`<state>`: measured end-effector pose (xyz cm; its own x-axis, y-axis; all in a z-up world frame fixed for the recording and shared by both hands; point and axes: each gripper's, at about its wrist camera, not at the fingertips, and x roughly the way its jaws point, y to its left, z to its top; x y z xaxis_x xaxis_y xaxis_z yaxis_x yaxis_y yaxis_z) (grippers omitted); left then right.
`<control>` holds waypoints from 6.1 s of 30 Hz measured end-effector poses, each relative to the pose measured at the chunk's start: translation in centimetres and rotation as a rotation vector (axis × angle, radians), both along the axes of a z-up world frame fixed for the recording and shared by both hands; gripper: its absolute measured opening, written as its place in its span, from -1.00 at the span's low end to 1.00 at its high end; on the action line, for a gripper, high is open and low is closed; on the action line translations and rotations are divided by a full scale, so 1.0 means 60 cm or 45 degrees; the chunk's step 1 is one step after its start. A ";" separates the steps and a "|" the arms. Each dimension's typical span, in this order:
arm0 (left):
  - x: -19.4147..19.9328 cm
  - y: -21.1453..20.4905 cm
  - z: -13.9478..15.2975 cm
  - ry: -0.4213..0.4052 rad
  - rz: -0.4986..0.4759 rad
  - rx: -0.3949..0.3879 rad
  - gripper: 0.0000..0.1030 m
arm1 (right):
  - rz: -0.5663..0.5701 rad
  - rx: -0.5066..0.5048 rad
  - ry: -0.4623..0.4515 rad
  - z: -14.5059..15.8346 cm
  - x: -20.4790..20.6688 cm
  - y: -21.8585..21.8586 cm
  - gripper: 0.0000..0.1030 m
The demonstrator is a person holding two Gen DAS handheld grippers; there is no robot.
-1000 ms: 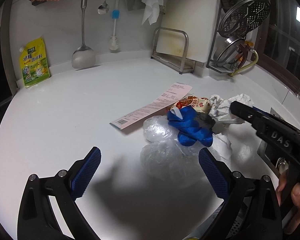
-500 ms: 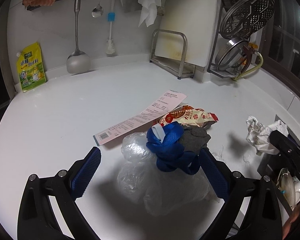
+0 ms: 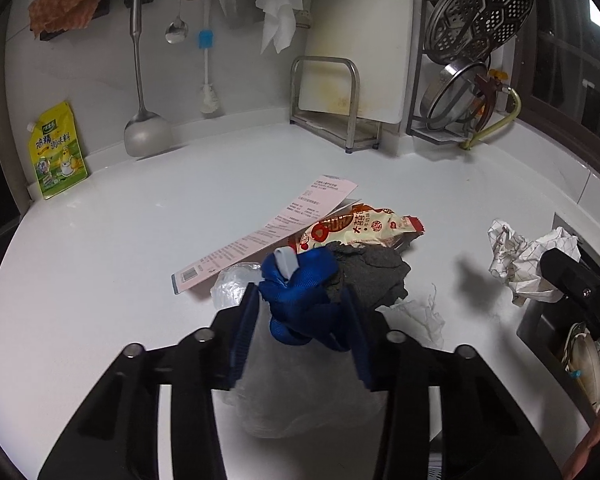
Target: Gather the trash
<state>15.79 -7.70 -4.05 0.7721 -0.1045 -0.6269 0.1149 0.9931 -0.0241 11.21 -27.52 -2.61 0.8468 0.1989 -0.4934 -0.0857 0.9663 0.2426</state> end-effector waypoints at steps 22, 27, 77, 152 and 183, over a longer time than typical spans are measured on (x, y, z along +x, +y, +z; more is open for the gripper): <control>-0.047 0.048 0.090 -0.121 -0.022 -0.042 -0.71 | -0.017 0.016 0.006 0.000 -0.051 -0.004 -0.43; -0.107 0.052 0.077 -0.093 -0.067 -0.044 -0.71 | -0.040 0.032 0.021 -0.007 -0.099 -0.001 -0.43; -0.365 0.022 -0.131 0.260 -0.295 0.017 -0.71 | 0.031 0.050 0.355 -0.181 -0.385 0.096 -0.42; -0.350 0.063 -0.115 0.212 -0.219 -0.044 0.62 | -0.014 0.071 0.334 -0.169 -0.377 0.085 0.10; -0.291 0.123 -0.055 0.087 -0.118 -0.099 0.83 | 0.006 0.011 0.254 -0.121 -0.318 0.096 0.29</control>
